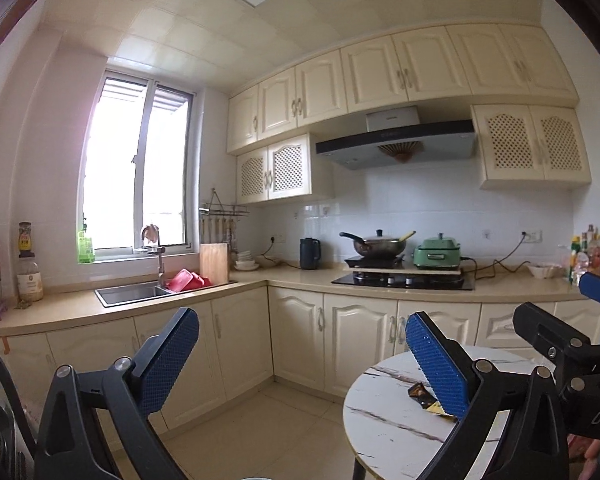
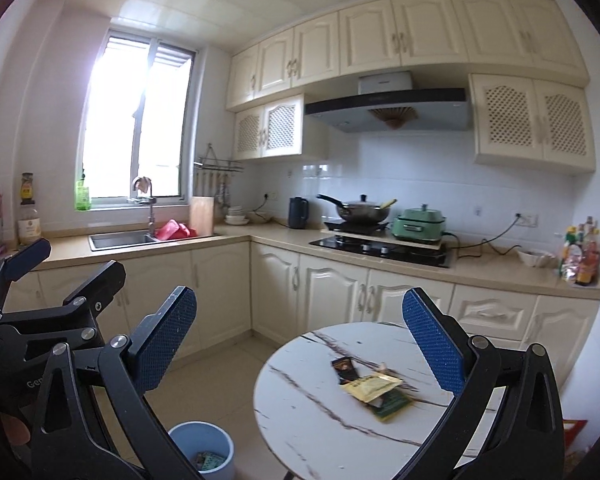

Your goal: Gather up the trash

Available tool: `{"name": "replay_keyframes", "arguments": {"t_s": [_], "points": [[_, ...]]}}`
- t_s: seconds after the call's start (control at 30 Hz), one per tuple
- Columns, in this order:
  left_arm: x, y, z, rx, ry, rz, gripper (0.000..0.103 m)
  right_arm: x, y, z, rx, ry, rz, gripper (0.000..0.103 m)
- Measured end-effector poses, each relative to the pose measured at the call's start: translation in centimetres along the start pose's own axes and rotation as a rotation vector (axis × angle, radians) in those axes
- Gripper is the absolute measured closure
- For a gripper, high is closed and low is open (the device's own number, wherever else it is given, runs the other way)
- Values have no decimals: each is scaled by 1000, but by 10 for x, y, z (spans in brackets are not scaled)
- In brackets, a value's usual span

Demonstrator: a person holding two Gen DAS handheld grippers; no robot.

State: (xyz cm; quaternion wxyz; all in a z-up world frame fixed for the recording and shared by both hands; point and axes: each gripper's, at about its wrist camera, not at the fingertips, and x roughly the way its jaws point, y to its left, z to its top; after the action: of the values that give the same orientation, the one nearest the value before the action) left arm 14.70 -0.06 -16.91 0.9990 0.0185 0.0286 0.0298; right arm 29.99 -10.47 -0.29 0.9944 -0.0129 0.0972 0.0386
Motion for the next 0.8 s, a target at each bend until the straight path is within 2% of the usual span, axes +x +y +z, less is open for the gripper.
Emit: {"name": "replay_keyframes", "arguments": {"t_s": [0.2, 0.33, 0.43, 0.53, 0.63, 0.8], "points": [[44, -5, 19, 27, 62, -66, 1, 10, -36, -8, 22, 29, -59, 0], [89, -15, 34, 48, 131, -92, 1, 26, -68, -19, 44, 77, -101, 0], [124, -24, 36, 71, 200, -111, 1, 51, -92, -35, 58, 146, -132, 0], [157, -33, 32, 95, 274, -117, 1, 86, -116, -61, 101, 244, -123, 0], [187, -38, 23, 122, 338, -121, 1, 127, -145, -96, 192, 356, -111, 0], [238, -51, 30, 162, 406, -119, 1, 191, -190, -158, 412, 507, -45, 0]]}}
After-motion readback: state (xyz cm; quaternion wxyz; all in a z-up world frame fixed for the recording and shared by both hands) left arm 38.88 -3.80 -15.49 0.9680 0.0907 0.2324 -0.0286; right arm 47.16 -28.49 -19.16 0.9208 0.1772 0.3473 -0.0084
